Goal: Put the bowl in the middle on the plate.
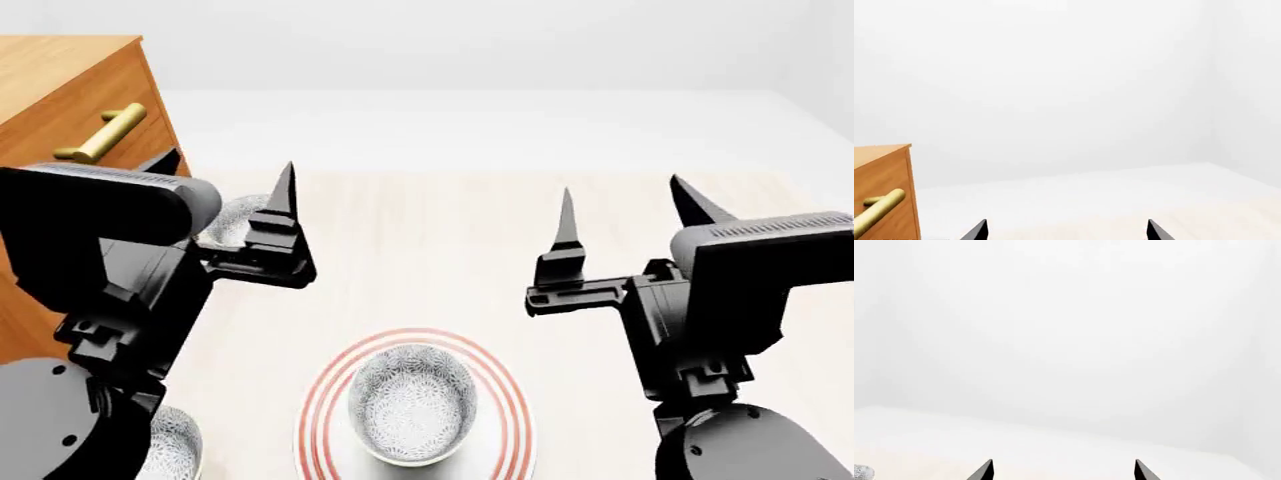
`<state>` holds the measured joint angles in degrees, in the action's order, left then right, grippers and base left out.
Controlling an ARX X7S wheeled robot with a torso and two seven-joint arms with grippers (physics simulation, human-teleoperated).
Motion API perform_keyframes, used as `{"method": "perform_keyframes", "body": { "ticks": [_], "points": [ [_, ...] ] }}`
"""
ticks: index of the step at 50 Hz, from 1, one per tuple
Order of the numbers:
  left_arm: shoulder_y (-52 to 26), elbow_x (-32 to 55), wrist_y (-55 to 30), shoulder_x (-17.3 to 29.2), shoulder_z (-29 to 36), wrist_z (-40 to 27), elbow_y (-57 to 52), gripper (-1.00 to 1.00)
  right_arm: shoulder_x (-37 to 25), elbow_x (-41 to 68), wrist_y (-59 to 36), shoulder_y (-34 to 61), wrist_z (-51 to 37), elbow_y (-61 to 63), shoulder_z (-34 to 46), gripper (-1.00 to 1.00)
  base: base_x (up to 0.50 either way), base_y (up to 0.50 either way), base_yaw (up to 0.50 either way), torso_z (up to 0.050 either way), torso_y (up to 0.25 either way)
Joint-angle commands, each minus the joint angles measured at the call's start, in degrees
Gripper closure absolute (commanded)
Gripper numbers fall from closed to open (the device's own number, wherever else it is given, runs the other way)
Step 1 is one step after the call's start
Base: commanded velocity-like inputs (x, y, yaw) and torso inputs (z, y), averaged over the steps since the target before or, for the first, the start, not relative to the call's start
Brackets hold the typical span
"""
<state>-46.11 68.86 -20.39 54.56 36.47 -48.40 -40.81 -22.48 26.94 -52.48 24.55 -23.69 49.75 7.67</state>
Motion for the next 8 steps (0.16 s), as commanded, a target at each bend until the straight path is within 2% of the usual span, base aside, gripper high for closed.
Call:
{"method": "perform_keyframes", "body": {
  "ticks": [1, 8],
  "points": [
    [0.0, -1.1, 0.3, -1.1, 0.0, -0.5, 1.4, -1.00, -0.4, 4.5, -9.2, 6.2, -2.3, 7.7, -0.5, -1.00, 0.00, 0.00, 0.00, 0.000, 0.000],
    [-0.1, -1.4, 0.0, -1.3, 0.3, -0.7, 1.0, -1.00, -0.6, 6.4, -10.9, 7.7, -3.4, 9.3, -1.0, -1.00, 0.00, 0.00, 0.00, 0.000, 0.000]
  ]
}}
